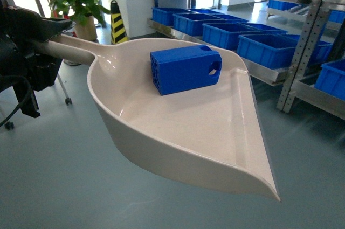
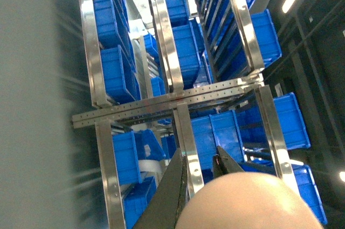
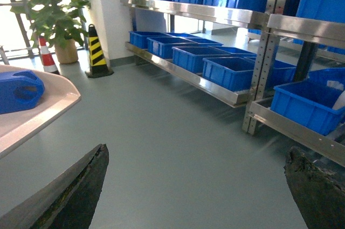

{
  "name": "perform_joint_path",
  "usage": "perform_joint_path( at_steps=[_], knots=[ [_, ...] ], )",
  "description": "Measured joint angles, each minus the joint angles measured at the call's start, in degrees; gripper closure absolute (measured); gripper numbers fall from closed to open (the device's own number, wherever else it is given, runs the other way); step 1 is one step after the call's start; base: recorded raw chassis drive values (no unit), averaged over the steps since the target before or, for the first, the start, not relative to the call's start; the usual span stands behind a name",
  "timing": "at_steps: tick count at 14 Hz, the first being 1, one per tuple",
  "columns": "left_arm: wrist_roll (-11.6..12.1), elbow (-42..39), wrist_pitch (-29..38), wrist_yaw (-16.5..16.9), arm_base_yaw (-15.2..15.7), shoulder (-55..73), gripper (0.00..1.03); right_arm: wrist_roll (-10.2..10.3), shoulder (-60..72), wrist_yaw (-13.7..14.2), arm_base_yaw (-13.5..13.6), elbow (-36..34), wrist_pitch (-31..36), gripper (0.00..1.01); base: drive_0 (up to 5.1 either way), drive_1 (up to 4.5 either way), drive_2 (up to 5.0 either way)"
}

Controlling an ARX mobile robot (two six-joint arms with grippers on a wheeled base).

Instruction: Place part in tray to right shelf

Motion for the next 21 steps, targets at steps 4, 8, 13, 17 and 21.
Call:
perform_joint_path(
  at_steps=[4,8,13,17,21],
  knots=[
    [0.00,0.00,0.00,0.04,0.00,0.00,0.91,0.00,0.00,0.00,0.00,0.00,0.00,0.03,-1.8,-1.76,-1.8],
    [0.00,0.00,0.00,0.04,0.00,0.00,0.91,0.00,0.00,0.00,0.00,0.00,0.00,0.03,-1.7,-1.67,-1.7],
    [0.00,0.00,0.00,0.04,0.00,0.00,0.91,0.00,0.00,0.00,0.00,0.00,0.00,0.03,-1.6,-1.59,-1.6],
    [0.00,0.00,0.00,0.00,0.00,0.00,0.91,0.00,0.00,0.00,0.00,0.00,-0.02,0.03,-1.5,-1.52,-1.5],
    [0.00,0.00,0.00,0.02,0.00,0.00,0.91,0.00,0.00,0.00,0.00,0.00,0.00,0.03,-1.6,-1.57,-1.6]
  ],
)
